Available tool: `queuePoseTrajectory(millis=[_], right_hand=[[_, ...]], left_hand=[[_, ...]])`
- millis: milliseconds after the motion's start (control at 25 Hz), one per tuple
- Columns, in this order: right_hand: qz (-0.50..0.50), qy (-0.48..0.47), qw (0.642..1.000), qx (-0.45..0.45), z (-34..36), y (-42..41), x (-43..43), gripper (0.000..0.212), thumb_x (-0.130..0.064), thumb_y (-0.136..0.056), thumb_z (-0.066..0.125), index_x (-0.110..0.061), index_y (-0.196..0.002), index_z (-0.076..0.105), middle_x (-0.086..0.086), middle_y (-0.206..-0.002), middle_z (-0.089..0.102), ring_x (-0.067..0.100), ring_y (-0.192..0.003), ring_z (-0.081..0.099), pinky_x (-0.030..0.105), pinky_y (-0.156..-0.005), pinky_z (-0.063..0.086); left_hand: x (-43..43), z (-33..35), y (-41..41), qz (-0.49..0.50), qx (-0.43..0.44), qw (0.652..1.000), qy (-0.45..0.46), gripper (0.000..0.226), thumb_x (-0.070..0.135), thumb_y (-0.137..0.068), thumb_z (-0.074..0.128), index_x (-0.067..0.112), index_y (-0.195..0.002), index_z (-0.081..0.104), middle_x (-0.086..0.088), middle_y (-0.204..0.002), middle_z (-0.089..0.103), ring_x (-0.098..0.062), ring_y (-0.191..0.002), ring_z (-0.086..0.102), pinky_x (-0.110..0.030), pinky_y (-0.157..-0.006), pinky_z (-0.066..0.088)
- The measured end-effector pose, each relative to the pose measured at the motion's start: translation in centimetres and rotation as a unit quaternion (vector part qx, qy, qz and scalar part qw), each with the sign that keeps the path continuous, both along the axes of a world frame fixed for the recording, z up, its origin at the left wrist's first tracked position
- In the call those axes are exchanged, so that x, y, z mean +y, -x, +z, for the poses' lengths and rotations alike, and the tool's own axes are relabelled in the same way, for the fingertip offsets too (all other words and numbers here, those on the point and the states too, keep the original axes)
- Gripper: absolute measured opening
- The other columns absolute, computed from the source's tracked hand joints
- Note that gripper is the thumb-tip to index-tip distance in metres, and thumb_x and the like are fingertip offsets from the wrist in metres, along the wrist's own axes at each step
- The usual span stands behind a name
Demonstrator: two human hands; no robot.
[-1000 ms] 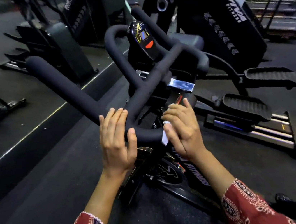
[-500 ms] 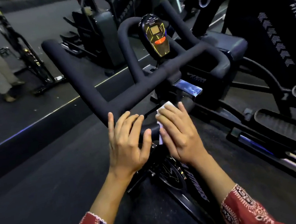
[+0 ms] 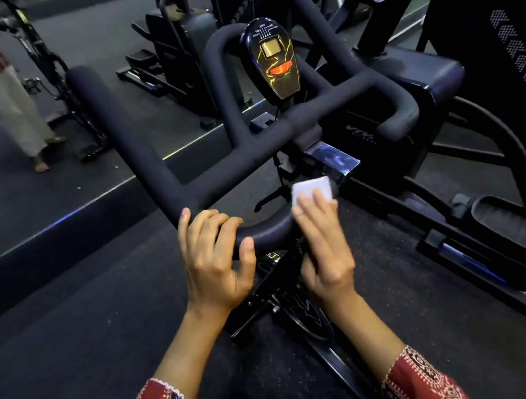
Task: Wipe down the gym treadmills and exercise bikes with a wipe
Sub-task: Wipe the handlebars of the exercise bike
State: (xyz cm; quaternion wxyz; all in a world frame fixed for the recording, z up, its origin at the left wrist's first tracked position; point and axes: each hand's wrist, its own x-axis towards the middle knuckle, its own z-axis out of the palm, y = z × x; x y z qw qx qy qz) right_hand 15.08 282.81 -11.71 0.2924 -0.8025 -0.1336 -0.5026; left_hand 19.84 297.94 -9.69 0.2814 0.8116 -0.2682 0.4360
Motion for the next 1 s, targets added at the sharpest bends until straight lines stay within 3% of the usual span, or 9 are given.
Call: queuePoseTrajectory(millis=[120,280,440,480,600,640,800,920,1000], right_hand=[[0.036,0.143,0.989,-0.025,1.2,-0.2,-0.9,0.031,-0.009,-0.096,0.043,0.005,-0.121,0.053,0.022,-0.128,0.056,0.032,-0.127,0.049,0.046,-0.113,0.03],[-0.043,-0.076,0.996,0.014,2.8,-1.5,-1.3,0.028,-0.009,-0.097,0.043,0.007,-0.112,0.061,0.023,-0.125,0.056,0.032,-0.123,0.05,0.051,-0.11,0.032],[0.053,0.188,0.981,-0.014,1.7,-0.7,0.2,0.033,-0.013,-0.097,0.042,0.005,-0.12,0.056,0.025,-0.123,0.061,0.035,-0.121,0.052,0.046,-0.113,0.03],[0.026,0.178,0.984,-0.011,2.0,-1.2,-0.8,0.035,-0.015,-0.098,0.039,0.006,-0.121,0.057,0.024,-0.124,0.06,0.034,-0.123,0.051,0.047,-0.113,0.029],[-0.068,-0.022,0.996,0.043,2.3,-2.0,-1.6,0.042,-0.019,-0.102,0.032,0.009,-0.121,0.057,0.026,-0.129,0.055,0.035,-0.13,0.043,0.055,-0.114,0.024],[-0.064,-0.016,0.997,0.037,2.2,-1.8,-0.9,0.042,-0.019,-0.103,0.032,0.009,-0.121,0.057,0.026,-0.128,0.056,0.035,-0.13,0.043,0.054,-0.115,0.021],[-0.002,0.192,0.981,-0.023,1.4,-1.0,-1.0,0.037,-0.02,-0.102,0.033,0.001,-0.127,0.05,0.022,-0.129,0.058,0.031,-0.128,0.045,0.043,-0.117,0.022],[-0.062,-0.018,0.997,0.05,2.0,-1.7,-1.6,0.039,-0.024,-0.103,0.03,-0.001,-0.128,0.049,0.021,-0.142,0.04,0.027,-0.142,0.026,0.044,-0.119,0.012],[-0.049,-0.016,0.997,0.058,1.8,-1.1,0.4,0.039,-0.024,-0.103,0.03,0.0,-0.127,0.049,0.022,-0.142,0.04,0.028,-0.144,0.023,0.045,-0.119,0.009]], left_hand=[[0.1,-0.2,-0.2,-0.002,-0.01,1.0,-0.004,0.058,0.036,-0.1,0.029,-0.004,-0.086,0.068,-0.018,-0.086,0.064,-0.027,-0.098,0.051,-0.044,-0.11,0.023],[-0.1,-0.3,-0.3,-0.001,-0.012,1.0,0.009,0.056,0.037,-0.1,0.029,-0.002,-0.087,0.067,-0.018,-0.087,0.063,-0.027,-0.099,0.051,-0.044,-0.11,0.023],[0.0,-0.5,-0.5,0.002,-0.026,1.0,0.004,0.056,0.036,-0.1,0.029,-0.002,-0.086,0.067,-0.019,-0.086,0.064,-0.028,-0.098,0.051,-0.044,-0.109,0.024],[0.0,-0.5,-0.5,-0.001,-0.025,1.0,0.006,0.056,0.036,-0.1,0.029,-0.002,-0.087,0.066,-0.019,-0.087,0.064,-0.028,-0.099,0.051,-0.044,-0.109,0.024],[0.0,-0.5,-0.3,-0.005,-0.015,1.0,0.009,0.054,0.037,-0.1,0.029,-0.001,-0.089,0.066,-0.018,-0.087,0.064,-0.027,-0.1,0.051,-0.044,-0.11,0.023],[0.0,-0.5,-0.4,-0.006,-0.017,1.0,0.01,0.05,0.037,-0.1,0.029,0.002,-0.092,0.063,-0.018,-0.087,0.064,-0.027,-0.1,0.051,-0.044,-0.11,0.023],[0.1,-0.5,-0.5,-0.011,-0.024,1.0,0.012,0.04,0.036,-0.1,0.029,0.008,-0.096,0.057,-0.018,-0.088,0.063,-0.028,-0.099,0.052,-0.044,-0.11,0.023],[0.0,-0.7,-0.4,-0.007,-0.019,1.0,0.014,0.05,0.037,-0.1,0.029,0.001,-0.09,0.064,-0.018,-0.087,0.063,-0.028,-0.099,0.052,-0.045,-0.109,0.024],[0.0,-0.6,-0.5,-0.003,-0.02,1.0,0.011,0.054,0.037,-0.1,0.029,-0.001,-0.087,0.066,-0.018,-0.087,0.063,-0.028,-0.099,0.052,-0.045,-0.108,0.024]])
